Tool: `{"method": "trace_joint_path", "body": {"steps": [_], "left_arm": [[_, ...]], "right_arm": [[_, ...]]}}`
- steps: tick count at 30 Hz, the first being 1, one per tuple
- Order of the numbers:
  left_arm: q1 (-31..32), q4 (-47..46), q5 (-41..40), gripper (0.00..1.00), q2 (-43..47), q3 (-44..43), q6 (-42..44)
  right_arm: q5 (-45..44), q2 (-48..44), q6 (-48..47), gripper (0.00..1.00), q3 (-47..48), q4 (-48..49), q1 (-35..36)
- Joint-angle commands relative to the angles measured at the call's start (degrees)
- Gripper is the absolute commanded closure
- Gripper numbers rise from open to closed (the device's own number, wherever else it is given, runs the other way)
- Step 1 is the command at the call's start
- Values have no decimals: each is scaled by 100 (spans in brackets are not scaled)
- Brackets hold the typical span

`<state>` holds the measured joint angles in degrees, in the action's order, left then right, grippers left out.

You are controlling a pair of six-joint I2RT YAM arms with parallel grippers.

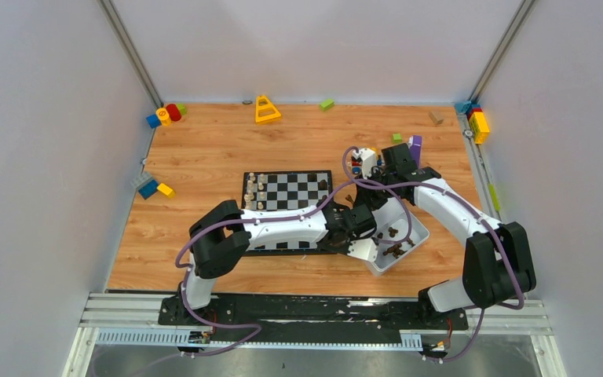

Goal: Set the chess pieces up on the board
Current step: Place the chess piece on the chessboard.

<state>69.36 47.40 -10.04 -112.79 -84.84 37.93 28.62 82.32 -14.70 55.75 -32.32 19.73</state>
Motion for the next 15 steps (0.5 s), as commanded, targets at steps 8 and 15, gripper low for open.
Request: {"method": "trace_joint_path", "body": {"steps": [8, 15], "left_arm": [[77, -12, -88, 62, -88, -243, -208], [77, 12, -31, 52, 15, -275, -272]], "right_arm": [[139, 2, -68, 99, -5, 63, -3], [152, 46, -60, 99, 12, 65, -4]]}}
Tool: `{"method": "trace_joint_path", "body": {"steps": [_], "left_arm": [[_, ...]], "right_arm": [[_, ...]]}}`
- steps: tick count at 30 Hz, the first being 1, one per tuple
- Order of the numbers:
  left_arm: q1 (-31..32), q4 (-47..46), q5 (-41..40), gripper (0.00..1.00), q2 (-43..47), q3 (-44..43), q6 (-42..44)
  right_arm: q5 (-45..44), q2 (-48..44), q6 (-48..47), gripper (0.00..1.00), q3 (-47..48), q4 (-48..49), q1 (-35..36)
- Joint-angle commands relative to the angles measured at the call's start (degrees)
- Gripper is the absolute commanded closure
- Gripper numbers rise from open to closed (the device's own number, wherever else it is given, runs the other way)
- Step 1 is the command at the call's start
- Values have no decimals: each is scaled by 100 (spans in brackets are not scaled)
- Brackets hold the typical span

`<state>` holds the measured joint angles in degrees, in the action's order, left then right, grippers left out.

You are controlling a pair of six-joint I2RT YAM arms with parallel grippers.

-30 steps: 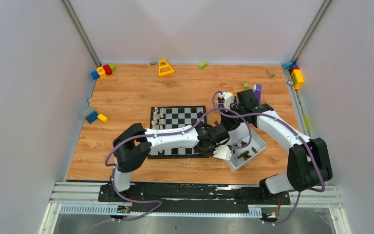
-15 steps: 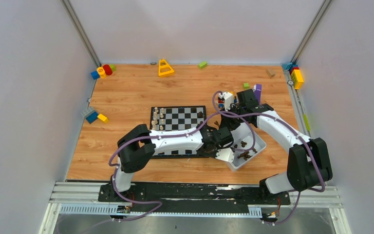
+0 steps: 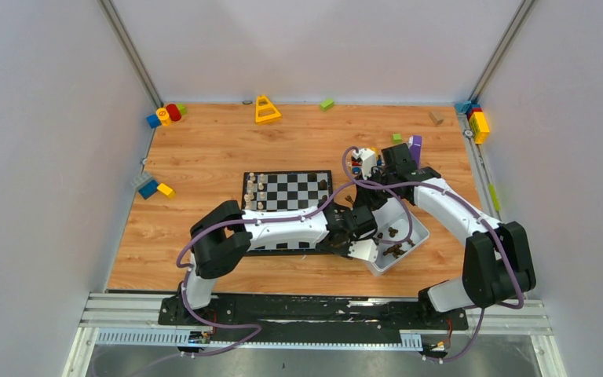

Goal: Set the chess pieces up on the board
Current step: Place the chess piece on the chessboard.

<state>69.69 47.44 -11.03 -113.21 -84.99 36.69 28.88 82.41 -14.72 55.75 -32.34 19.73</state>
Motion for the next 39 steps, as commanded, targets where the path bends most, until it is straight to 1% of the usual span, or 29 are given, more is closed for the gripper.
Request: {"method": "trace_joint_path", "body": {"steps": [1, 4, 6, 7, 9, 12, 15, 17, 21, 23, 26, 27, 31, 33, 36, 37, 39], "left_arm": [[45, 4, 77, 51, 72, -263, -150], [45, -15, 45, 48, 201, -259, -153], [45, -66, -1, 44, 318, -237, -154], [45, -105, -19, 41, 374, -217, -149], [40, -178, -34, 38, 568, -150, -118], [0, -292, -1, 36, 943, -1, -62], [-152, -469, 238, 33, 1254, 309, -73], [-371, -535, 520, 32, 1583, 486, -132], [-965, -563, 1281, 32, 2208, 844, -218], [-1452, -591, 1679, 32, 2558, 1029, -234], [-2006, -573, 2309, 31, 2996, 1286, -314], [-2303, -571, 2426, 31, 3195, 1324, -335], [-3138, -635, 2922, 31, 3672, 1570, -495], [-3491, -810, 3159, 30, 3867, 1729, -669], [-3910, -1177, 3861, 29, 4047, 1973, -1035], [-4077, -1301, 4220, 29, 4084, 2010, -1082], [-4277, -1512, 4694, 29, 4102, 2155, -1224]], "right_arm": [[126, 34, -57, 99, 10, 69, -4], [131, 46, -53, 99, 17, 63, -3], [148, 65, -49, 99, 23, 63, -4], [152, 69, -48, 98, 29, 69, -4], [157, 81, -41, 98, 39, 57, -4], [230, 61, -46, 98, 48, 39, 8], [354, 19, -63, 98, 62, -3, 6], [438, -13, -93, 98, 83, -47, 18], [599, -19, -226, 98, 201, -208, 111], [605, 25, -301, 98, 282, -273, 234], [542, 165, -391, 98, 467, -365, 458], [511, 254, -418, 98, 535, -388, 541], [415, 492, -486, 98, 747, -418, 910], [391, 597, -520, 98, 857, -419, 1075], [499, 698, -545, 98, 1014, -419, 1286], [589, 729, -530, 98, 1089, -422, 1325], [835, 777, -479, 98, 1237, -427, 1348]]}}
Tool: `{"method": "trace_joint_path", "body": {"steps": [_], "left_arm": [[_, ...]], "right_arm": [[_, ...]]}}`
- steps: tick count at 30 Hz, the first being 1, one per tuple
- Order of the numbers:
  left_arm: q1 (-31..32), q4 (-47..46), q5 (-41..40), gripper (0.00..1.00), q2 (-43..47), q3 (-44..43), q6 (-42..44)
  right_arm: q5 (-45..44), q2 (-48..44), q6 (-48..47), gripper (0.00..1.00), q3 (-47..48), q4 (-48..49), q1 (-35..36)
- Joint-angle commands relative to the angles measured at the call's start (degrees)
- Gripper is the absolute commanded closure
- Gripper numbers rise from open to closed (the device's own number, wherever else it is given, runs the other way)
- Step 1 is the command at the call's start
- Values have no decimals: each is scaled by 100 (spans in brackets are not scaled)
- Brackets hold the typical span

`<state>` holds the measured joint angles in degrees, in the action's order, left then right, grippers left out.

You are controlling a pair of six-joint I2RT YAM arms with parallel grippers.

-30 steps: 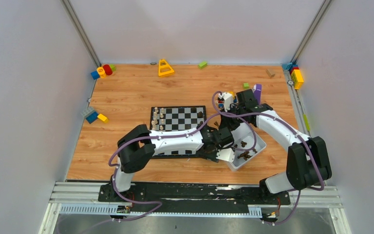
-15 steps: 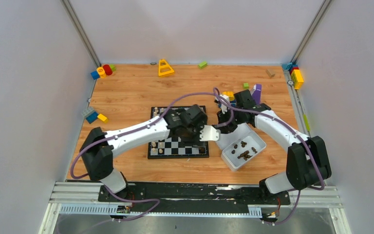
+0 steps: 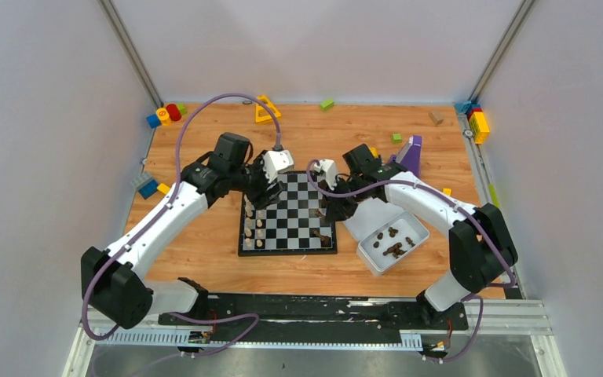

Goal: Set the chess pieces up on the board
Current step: Place the chess piece on the chessboard.

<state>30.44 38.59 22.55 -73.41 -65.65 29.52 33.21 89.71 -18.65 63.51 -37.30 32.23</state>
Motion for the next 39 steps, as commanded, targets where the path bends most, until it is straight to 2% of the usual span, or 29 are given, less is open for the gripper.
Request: {"method": "trace_joint_path", "body": {"steps": [1, 7, 12, 28, 39], "left_arm": [[-388, -700, 1470, 29, 124, 255, -548], [-433, -1472, 2389, 28, -220, 383, -1001], [-429, -1527, 3146, 27, -816, -134, -1404], [-402, -1157, 3870, 28, -1794, -624, -1501], [-308, -787, 4026, 43, -1970, -847, -1366]], "right_arm": [[519, 62, -66, 98, 536, 65, 99], [959, -1, -35, 98, 881, 73, 125], [1061, -88, -12, 98, 1004, 82, 134], [1100, -205, 164, 99, 1101, 179, 134], [1038, -243, 195, 99, 1138, 179, 130]]}}
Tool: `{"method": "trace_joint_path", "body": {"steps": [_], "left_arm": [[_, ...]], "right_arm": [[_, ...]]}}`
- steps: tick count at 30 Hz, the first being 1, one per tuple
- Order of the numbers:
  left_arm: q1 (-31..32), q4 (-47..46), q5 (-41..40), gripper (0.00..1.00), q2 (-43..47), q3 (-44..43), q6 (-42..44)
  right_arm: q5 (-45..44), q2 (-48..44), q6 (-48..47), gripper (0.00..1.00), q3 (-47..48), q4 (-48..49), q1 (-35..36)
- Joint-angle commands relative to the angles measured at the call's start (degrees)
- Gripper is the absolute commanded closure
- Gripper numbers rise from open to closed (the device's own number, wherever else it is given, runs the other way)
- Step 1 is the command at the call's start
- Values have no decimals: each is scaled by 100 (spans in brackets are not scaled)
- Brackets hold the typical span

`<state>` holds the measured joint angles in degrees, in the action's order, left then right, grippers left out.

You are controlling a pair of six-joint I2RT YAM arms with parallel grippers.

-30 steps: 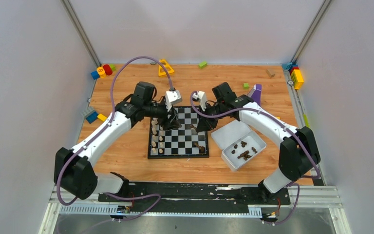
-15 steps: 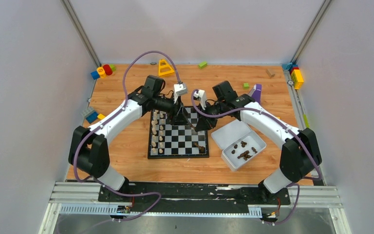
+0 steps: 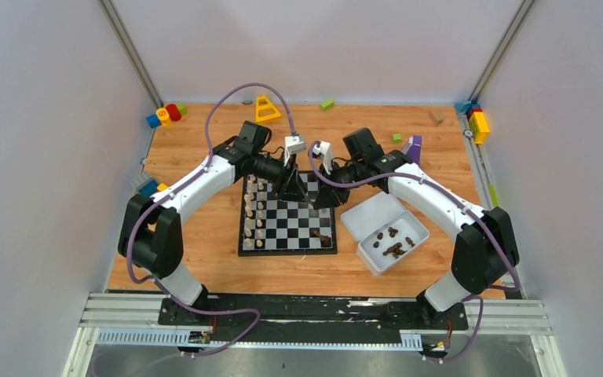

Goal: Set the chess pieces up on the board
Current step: Place the chess piece on the chessboard.

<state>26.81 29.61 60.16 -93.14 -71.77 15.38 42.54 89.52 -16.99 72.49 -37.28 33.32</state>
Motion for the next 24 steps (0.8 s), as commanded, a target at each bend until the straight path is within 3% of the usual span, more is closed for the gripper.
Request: {"method": "trace_joint_path", "body": {"steps": [1, 10, 14, 16, 21, 24], "left_arm": [[63, 134, 280, 46, -4, -237, 51], [88, 415, 427, 66, -169, -400, 164], [83, 496, 439, 80, -197, -501, 173], [75, 502, 403, 88, -185, -554, 126], [-58, 32, 382, 97, 67, -471, -362], [-121, -460, 438, 100, 249, -317, -744]], "right_arm": [[93, -223, 37, 99, 246, 177, 21], [-50, -203, 29, 99, 311, 178, 17], [-173, -220, 45, 94, 368, 186, 4], [-238, -279, 78, 86, 391, 192, -36], [42, -452, 398, 48, 598, 216, -407], [289, -620, 611, 38, 705, 284, -603]]}}
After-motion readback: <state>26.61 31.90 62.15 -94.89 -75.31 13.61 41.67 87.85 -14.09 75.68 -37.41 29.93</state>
